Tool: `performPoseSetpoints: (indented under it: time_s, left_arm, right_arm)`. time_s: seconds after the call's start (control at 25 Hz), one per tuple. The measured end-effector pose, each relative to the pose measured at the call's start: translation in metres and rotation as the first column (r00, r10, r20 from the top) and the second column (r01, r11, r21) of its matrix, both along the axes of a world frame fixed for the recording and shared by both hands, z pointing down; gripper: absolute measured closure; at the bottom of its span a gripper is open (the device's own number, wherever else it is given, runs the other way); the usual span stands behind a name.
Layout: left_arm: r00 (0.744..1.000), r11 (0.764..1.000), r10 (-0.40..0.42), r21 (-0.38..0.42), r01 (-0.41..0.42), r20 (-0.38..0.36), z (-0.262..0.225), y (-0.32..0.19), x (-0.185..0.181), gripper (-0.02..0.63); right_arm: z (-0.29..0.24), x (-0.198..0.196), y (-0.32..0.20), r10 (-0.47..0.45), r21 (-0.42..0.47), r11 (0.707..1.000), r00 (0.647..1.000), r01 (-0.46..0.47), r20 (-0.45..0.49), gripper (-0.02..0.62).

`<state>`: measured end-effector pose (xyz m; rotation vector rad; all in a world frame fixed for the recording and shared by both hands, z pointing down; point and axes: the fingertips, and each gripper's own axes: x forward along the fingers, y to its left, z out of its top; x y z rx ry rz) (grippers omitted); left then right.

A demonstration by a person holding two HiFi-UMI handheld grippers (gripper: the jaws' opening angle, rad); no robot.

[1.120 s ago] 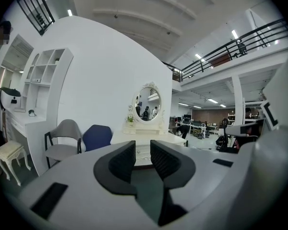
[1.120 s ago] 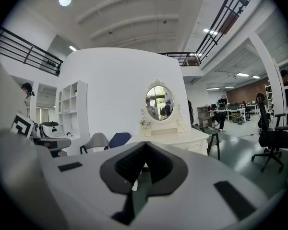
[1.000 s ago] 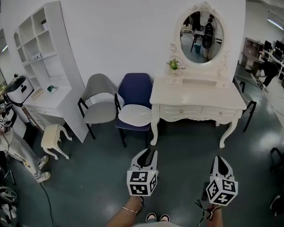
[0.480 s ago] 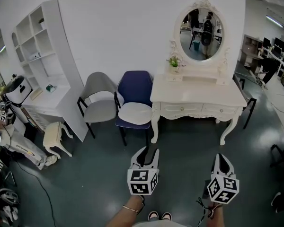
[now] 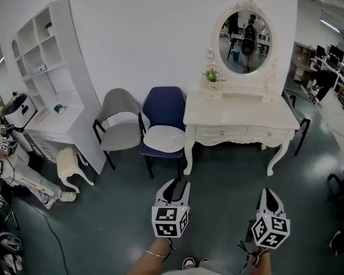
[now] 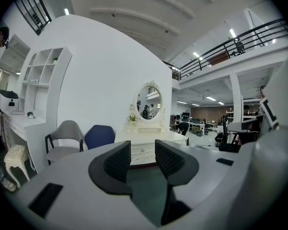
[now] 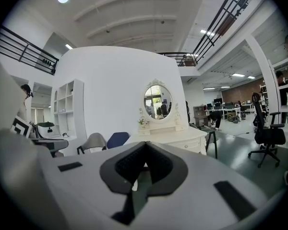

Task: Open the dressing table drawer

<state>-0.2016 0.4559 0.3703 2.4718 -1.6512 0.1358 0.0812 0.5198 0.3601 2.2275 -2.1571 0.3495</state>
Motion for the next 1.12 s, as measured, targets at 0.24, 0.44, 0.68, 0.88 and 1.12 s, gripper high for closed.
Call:
performPoseSetpoints:
  time_s: [0.24, 0.44, 0.68, 0.88, 1.12]
  left_arm:
    - [1.000, 1.000, 0.001, -0.017, 0.000, 0.006, 0.009, -0.010, -0.006, 0.449]
    - [1.000, 0.999, -0.006, -0.032, 0.007, 0.008, 0.018, -0.028, -0.006, 0.449]
    - [1.000, 0.999, -0.028, -0.035, 0.029, 0.011, 0.022, -0.071, 0.000, 0.449]
    - [0.998, 0.998, -0.055, -0.022, 0.056, 0.021, 0.013, -0.121, 0.012, 0.449]
    - [0.996, 0.996, -0.088, -0.005, 0.089, 0.020, -0.002, -0.188, 0.032, 0.449]
  right_arm:
    - [0.011, 0.002, -0.004, 0.017, -0.024, 1.000, 1.000, -0.016, 0.011, 0.588]
    - [0.017, 0.005, -0.023, 0.020, -0.032, 0.999, 1.000, -0.019, 0.023, 0.588]
    - [0.021, 0.014, -0.073, 0.002, -0.032, 0.999, 0.999, 0.000, 0.038, 0.588]
    - [0.014, 0.028, -0.134, -0.028, -0.018, 0.999, 0.998, 0.029, 0.049, 0.588]
    - [0.002, 0.044, -0.216, -0.076, -0.011, 0.997, 0.996, 0.077, 0.047, 0.588]
